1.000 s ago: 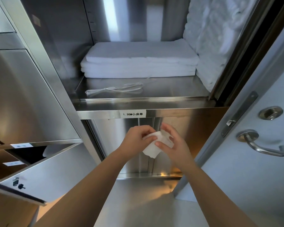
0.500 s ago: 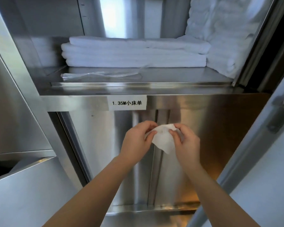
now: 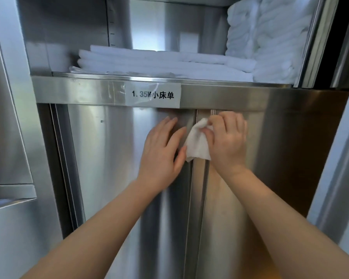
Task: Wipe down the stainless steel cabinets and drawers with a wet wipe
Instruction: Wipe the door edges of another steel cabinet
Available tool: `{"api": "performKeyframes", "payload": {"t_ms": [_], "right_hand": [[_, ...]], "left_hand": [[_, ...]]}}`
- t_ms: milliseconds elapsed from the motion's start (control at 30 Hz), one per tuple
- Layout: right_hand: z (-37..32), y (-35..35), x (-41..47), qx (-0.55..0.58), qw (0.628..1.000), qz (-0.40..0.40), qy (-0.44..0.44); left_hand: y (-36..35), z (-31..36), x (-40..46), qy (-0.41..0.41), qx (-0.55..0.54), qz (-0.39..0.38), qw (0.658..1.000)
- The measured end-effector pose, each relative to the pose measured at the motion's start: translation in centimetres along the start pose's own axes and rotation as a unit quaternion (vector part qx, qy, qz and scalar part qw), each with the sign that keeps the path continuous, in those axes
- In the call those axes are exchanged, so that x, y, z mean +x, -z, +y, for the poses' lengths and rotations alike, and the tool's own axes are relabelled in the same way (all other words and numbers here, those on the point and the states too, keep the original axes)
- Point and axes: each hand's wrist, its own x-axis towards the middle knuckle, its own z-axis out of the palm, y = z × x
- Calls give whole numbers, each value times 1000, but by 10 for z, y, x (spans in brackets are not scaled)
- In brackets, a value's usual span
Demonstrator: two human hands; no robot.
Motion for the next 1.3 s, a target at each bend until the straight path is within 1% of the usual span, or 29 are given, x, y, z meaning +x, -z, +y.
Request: {"api": "performKeyframes", "payload": {"t_ms": [67, 133, 267, 467, 700, 800, 900, 1133, 1233, 1300], "right_hand": [[2, -6, -5, -6, 998, -13, 64], [5, -10, -13, -4, 994, -37, 99], [2, -13, -34, -5, 996, -50, 72], [-6, -20, -52, -19, 995, -80, 60], [-19, -28, -44, 26, 997, -78, 4], [-22, -34, -45, -21, 995, -97, 8], [-23, -37, -54, -63, 993, -97, 16], [-23, -40, -32, -102, 988, -117, 19], [-23, -38, -50, -104, 984, -138, 33], [-26, -35, -75, -91, 984, -148, 25]], "left_hand": [[-7, -8, -5, -8, 34, -8, 999], [-13, -16, -9, -13, 66, -22, 997], [-24, -28, -12, -36, 135, -32, 990], [-37, -38, -14, -62, 193, -4, 979], [-43, -42, -15, -71, 196, 20, 978], [-44, -42, -15, -68, 195, 22, 978], [-43, -42, -15, -66, 187, 19, 980], [-40, -39, -14, -66, 182, 8, 981], [-40, -40, -15, -66, 177, 0, 982], [-39, -40, -16, -63, 173, -6, 983]]}}
